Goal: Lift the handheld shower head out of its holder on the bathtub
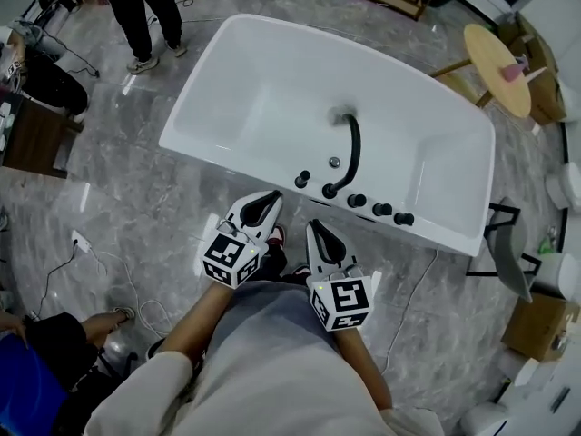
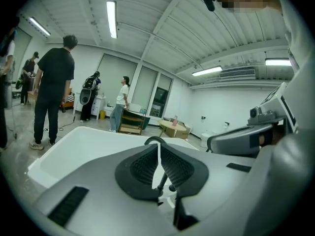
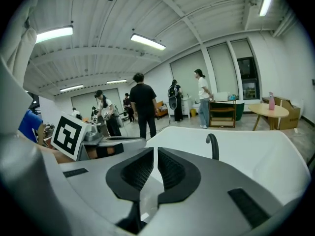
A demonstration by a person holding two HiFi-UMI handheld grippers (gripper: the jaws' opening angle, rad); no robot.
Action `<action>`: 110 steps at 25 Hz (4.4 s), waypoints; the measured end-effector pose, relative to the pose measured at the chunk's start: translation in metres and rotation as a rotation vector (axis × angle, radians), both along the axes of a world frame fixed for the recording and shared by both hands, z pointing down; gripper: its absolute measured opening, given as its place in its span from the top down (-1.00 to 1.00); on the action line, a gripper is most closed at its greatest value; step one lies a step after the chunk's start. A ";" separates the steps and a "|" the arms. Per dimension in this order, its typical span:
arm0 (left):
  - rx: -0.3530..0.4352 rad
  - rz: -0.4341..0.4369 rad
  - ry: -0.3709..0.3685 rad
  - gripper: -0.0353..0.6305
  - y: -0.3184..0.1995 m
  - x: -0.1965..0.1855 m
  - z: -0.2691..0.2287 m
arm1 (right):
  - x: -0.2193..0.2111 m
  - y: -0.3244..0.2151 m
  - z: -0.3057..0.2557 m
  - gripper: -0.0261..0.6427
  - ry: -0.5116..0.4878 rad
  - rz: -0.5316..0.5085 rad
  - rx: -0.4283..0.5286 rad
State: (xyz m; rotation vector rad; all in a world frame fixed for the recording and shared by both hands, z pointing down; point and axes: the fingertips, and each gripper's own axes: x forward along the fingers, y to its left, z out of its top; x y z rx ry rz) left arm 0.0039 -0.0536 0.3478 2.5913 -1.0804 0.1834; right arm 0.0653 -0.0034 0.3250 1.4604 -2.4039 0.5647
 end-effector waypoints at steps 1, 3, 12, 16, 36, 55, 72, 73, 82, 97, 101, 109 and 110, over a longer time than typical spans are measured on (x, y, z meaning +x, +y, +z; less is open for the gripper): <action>0.009 0.005 0.000 0.88 -0.003 -0.005 0.004 | -0.002 -0.006 0.000 0.85 0.010 0.019 0.009; 0.023 0.007 0.005 0.88 -0.009 -0.014 0.011 | -0.003 -0.014 0.002 0.85 0.021 0.063 0.030; 0.112 0.077 -0.137 0.88 -0.027 -0.009 0.086 | -0.022 -0.036 0.019 0.85 0.032 0.133 0.075; 0.106 0.083 -0.121 0.88 -0.032 0.006 0.115 | -0.030 -0.041 0.040 0.85 0.074 0.094 0.048; 0.023 0.261 -0.200 0.36 -0.059 0.075 0.288 | 0.000 -0.089 0.155 0.63 0.128 0.135 -0.089; 0.000 0.194 -0.281 0.47 -0.077 0.102 0.334 | 0.008 -0.069 0.179 0.63 0.122 0.157 -0.157; -0.087 0.155 -0.240 0.48 -0.082 0.094 0.315 | 0.018 -0.067 0.170 0.63 0.104 0.184 -0.151; -0.093 0.154 -0.238 0.48 -0.082 0.094 0.313 | 0.019 -0.067 0.168 0.63 0.105 0.185 -0.147; -0.122 0.140 -0.229 0.48 -0.081 0.088 0.293 | 0.023 -0.067 0.151 0.63 0.095 0.200 -0.120; -0.160 0.101 -0.222 0.48 -0.069 0.066 0.260 | 0.033 -0.056 0.126 0.73 0.065 0.222 -0.089; -0.158 0.100 -0.218 0.48 -0.066 0.064 0.247 | 0.034 -0.053 0.118 0.79 0.059 0.225 -0.078; -0.151 0.095 -0.199 0.48 -0.069 0.065 0.224 | 0.036 -0.048 0.106 0.84 0.059 0.226 -0.071; -0.142 0.098 -0.198 0.48 -0.071 0.065 0.218 | 0.037 -0.047 0.105 0.85 0.062 0.229 -0.071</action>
